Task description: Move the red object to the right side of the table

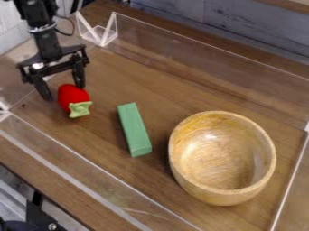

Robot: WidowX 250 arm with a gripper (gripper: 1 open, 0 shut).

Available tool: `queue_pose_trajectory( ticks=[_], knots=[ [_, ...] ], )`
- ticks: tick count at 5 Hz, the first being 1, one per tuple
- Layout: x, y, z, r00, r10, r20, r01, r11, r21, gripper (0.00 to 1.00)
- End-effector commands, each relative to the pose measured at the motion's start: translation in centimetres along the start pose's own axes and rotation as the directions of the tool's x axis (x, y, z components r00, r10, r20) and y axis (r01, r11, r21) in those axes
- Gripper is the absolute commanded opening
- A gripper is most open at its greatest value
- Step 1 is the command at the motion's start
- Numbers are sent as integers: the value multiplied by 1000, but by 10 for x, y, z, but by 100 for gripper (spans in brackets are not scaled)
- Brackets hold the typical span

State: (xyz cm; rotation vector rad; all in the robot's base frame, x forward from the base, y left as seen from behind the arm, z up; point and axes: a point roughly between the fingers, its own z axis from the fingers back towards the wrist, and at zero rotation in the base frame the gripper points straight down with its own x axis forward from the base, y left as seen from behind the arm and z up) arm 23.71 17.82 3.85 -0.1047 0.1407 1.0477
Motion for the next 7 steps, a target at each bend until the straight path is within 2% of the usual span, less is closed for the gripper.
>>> queue_pose_trajectory(
  ticks=[1,2,4,5,6,7],
  knots=[
    [0,-11,28,996,-70,60,70,998,4,100],
    [-4,-17,36,992,-118,45,116,993,26,100],
    [-12,6,34,1000,-28,13,27,999,32,100],
    [-19,1,28,1000,-18,-8,18,999,35,100],
    [-25,-5,27,999,-12,-35,13,1000,26,100],
    [-26,-11,23,999,-11,-36,12,1000,27,0]
  ],
)
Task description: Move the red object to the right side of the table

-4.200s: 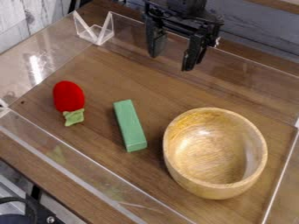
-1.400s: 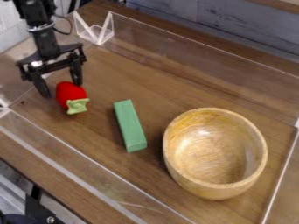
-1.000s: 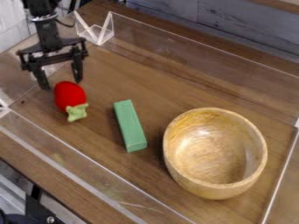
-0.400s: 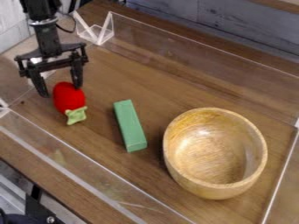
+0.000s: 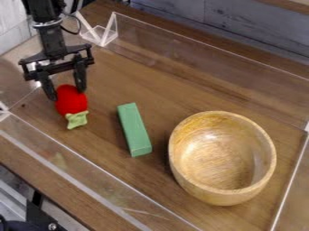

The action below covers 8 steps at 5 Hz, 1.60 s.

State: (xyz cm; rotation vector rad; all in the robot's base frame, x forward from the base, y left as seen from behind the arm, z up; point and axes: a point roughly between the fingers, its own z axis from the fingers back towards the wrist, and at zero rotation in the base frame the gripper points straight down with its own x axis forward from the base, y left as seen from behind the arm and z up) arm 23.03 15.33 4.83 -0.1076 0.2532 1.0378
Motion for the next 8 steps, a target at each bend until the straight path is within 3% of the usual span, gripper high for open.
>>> queue_pose_trajectory(
  ticks=[1,2,4,5,6,7,8],
  knots=[
    [-20,-21,25,994,-65,84,67,997,-31,0],
    [-44,-55,31,983,-150,102,155,987,-37,0],
    [-73,-129,60,987,-109,117,120,989,-86,0],
    [-96,-156,61,988,-100,122,113,988,-106,0],
    [-113,-175,53,990,-66,125,81,989,-120,0],
    [-114,-179,55,991,26,133,-6,990,-144,0],
    [-114,-180,60,983,120,140,-95,980,-173,0]
  ],
)
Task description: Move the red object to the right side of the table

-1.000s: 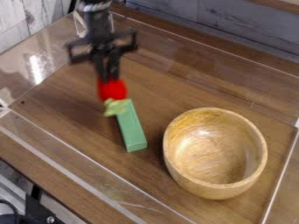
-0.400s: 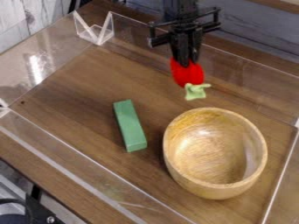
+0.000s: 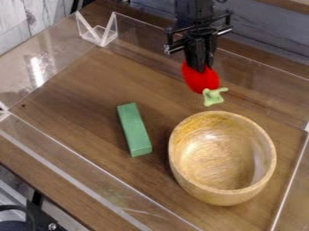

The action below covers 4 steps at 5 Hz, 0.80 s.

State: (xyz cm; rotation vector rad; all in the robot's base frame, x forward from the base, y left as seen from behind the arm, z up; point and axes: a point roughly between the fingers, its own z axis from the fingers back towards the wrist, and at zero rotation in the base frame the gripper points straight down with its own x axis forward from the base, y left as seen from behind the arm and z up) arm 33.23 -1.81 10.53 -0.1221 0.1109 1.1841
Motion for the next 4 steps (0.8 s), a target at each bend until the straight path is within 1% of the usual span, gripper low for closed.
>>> queue_pose_trajectory(
  ticks=[1,2,3,4],
  knots=[
    [-3,-7,19,998,43,51,-38,995,-90,0],
    [-3,-7,13,994,92,64,-86,991,-102,0],
    [-2,-5,8,986,145,77,-136,984,-118,0],
    [0,-7,-3,982,167,89,-155,980,-129,0]
  ],
)
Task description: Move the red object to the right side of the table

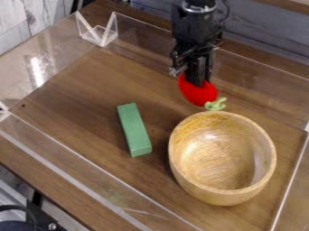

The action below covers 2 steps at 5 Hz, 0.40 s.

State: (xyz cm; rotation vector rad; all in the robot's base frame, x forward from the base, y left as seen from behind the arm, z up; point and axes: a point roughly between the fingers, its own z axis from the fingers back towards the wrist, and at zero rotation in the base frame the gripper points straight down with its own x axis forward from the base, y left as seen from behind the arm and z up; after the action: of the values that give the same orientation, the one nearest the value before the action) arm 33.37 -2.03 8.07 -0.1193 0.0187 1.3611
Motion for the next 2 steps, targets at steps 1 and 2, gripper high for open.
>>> queue_pose_trajectory(
  ticks=[1,2],
  knots=[
    [0,-7,13,1000,11,29,-9,997,-74,0],
    [-4,-13,22,999,19,40,-16,996,-84,0]
  ],
)
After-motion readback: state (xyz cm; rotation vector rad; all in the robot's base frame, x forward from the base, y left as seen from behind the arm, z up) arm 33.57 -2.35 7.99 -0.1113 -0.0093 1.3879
